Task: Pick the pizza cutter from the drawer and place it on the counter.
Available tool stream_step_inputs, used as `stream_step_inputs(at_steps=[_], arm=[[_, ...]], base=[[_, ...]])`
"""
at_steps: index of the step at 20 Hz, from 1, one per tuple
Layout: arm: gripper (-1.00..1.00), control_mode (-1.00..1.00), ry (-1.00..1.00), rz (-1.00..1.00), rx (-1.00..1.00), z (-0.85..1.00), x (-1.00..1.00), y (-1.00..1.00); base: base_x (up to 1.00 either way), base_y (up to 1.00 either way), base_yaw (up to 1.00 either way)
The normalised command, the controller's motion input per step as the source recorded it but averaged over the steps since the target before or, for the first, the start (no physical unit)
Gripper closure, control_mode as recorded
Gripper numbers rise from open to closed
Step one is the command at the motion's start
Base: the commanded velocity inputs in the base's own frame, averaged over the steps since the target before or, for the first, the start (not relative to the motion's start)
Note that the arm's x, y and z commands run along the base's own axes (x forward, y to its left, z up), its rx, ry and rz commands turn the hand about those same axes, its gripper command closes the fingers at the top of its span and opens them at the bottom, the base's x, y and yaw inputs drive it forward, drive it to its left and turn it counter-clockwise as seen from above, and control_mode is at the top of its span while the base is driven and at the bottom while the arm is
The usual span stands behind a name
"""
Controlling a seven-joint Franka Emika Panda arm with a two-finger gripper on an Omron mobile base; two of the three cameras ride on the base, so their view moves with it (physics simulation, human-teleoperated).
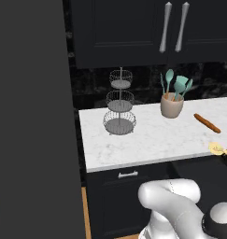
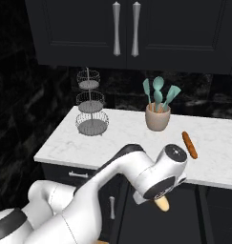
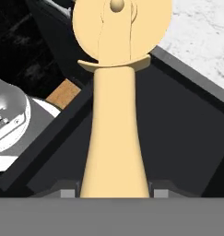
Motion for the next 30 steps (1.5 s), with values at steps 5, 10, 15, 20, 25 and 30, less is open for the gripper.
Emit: stream_step_inputs(at_steps=[5,10,15,20,25,30], arm=[[1.00,-1.00,0.04,0.05,0.01,0.38,0.98,0.45],[1.00,-1.00,0.00,0.16,0.12,-0.02,1.00,0.01],[1.00,-1.00,0.00,0.19,0.09,-0.05,1.00,0.00],[1.00,-1.00,-0.09,0.07,0.16,-0.11,0.63,0.16],[1.00,-1.00,-0.12,-0.03,0.05,-0.22,0.40,0.49],[1.00,-1.00,-0.16,-0.02,0.01,-0.49,0.41,0.28]], base=[[0.00,0.00,0.00],[0.00,0.00,0.00],[0.00,0.00,0.00],[0.00,0.00,0.00],[0.00,0.00,0.00],[0.00,0.00,0.00]])
